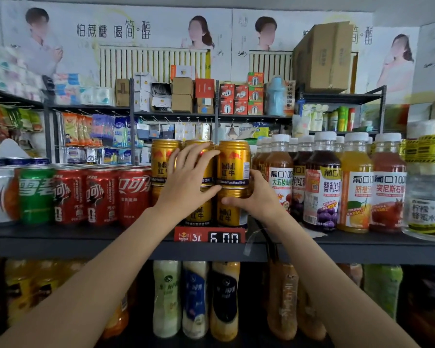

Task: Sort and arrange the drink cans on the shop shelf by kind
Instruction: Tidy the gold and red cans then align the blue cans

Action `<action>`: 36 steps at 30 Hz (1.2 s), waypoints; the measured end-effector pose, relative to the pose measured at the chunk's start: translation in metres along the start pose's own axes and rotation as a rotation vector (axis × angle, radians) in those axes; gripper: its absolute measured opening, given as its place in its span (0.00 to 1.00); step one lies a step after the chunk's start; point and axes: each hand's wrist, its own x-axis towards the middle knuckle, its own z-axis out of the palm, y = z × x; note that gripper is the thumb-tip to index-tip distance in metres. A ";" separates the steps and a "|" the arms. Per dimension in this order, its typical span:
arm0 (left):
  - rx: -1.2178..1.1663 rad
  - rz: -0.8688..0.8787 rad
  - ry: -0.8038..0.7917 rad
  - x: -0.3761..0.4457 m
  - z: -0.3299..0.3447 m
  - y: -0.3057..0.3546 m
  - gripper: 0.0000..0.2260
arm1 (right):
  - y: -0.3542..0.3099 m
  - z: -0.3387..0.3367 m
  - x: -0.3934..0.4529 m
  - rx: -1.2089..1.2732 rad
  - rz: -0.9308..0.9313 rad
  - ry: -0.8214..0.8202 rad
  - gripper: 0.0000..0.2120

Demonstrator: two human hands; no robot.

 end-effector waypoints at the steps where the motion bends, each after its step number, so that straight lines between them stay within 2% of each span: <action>1: 0.005 0.001 -0.004 0.000 0.001 0.002 0.30 | 0.001 -0.003 0.001 -0.003 0.012 -0.001 0.39; 5: -0.039 -0.037 -0.013 -0.001 0.002 0.007 0.31 | 0.004 -0.012 0.005 0.014 0.045 -0.035 0.35; 8: -0.090 -0.163 0.052 -0.009 0.002 0.011 0.31 | 0.008 -0.014 0.007 0.036 0.080 -0.074 0.30; 10: -0.116 -0.264 0.074 -0.018 0.001 0.015 0.30 | 0.011 -0.011 0.006 0.012 0.087 -0.032 0.31; 13: -0.135 -0.339 0.012 -0.032 0.001 0.023 0.32 | 0.011 -0.002 -0.001 -0.009 0.085 0.076 0.35; 17: -0.165 -0.428 -0.030 -0.033 0.002 0.030 0.32 | 0.005 0.003 -0.006 -0.021 0.059 0.108 0.32; 29: -0.284 -0.399 0.021 -0.038 0.005 0.024 0.28 | 0.004 0.009 -0.005 -0.037 0.108 0.101 0.32; 33: -0.259 -0.402 0.153 -0.040 -0.006 0.007 0.24 | 0.001 0.011 -0.008 -0.081 0.084 0.249 0.37; 36: -0.225 -0.528 0.186 -0.043 -0.015 -0.012 0.25 | -0.003 0.017 -0.008 -0.184 -0.017 0.385 0.37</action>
